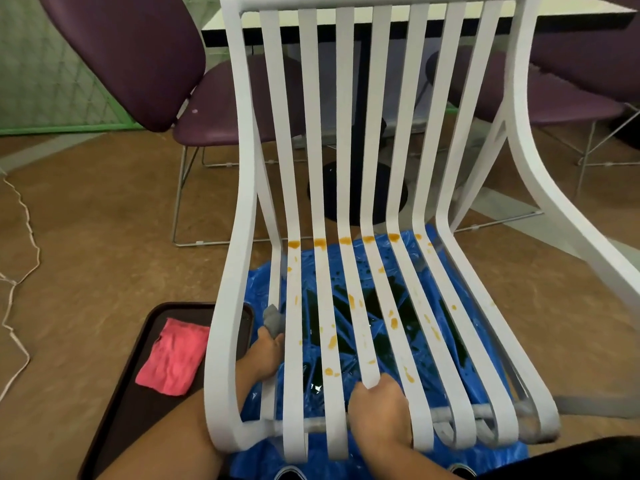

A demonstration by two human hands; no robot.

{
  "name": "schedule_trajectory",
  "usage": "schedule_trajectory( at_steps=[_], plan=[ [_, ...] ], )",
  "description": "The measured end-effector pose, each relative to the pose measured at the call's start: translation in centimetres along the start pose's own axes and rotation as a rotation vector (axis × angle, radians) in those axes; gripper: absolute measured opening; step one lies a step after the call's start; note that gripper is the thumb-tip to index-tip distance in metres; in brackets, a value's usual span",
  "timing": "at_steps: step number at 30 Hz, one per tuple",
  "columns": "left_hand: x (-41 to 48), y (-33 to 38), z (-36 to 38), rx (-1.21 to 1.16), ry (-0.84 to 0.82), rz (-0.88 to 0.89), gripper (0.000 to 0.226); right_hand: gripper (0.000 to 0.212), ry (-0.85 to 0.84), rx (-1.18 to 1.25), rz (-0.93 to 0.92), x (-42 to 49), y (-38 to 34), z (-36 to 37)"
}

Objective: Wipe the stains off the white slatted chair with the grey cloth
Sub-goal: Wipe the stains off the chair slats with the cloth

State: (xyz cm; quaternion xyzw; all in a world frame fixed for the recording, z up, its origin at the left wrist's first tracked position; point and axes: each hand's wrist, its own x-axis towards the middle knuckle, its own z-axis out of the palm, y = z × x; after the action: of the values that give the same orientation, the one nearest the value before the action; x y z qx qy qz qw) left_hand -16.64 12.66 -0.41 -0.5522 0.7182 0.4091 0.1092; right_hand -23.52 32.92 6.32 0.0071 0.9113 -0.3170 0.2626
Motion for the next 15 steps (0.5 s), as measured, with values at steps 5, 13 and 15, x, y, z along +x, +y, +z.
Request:
schedule_trajectory(
  at_steps=[5, 13, 15],
  plan=[
    [-3.5, 0.4, -1.5, -0.012, -0.247, -0.157, 0.056, 0.013, -0.007, -0.028, -0.022, 0.2, -0.1, 0.2],
    [-5.0, -0.7, -1.5, 0.270, -0.353, -0.110, 0.028, 0.016, 0.051, -0.114, -0.041, 0.0, 0.1, 0.7],
    [-3.3, -1.8, -0.5, 0.224, -0.214, -0.040, 0.031, 0.015, 0.057, -0.121, -0.043, 0.1, 0.0, 0.8]
  ],
)
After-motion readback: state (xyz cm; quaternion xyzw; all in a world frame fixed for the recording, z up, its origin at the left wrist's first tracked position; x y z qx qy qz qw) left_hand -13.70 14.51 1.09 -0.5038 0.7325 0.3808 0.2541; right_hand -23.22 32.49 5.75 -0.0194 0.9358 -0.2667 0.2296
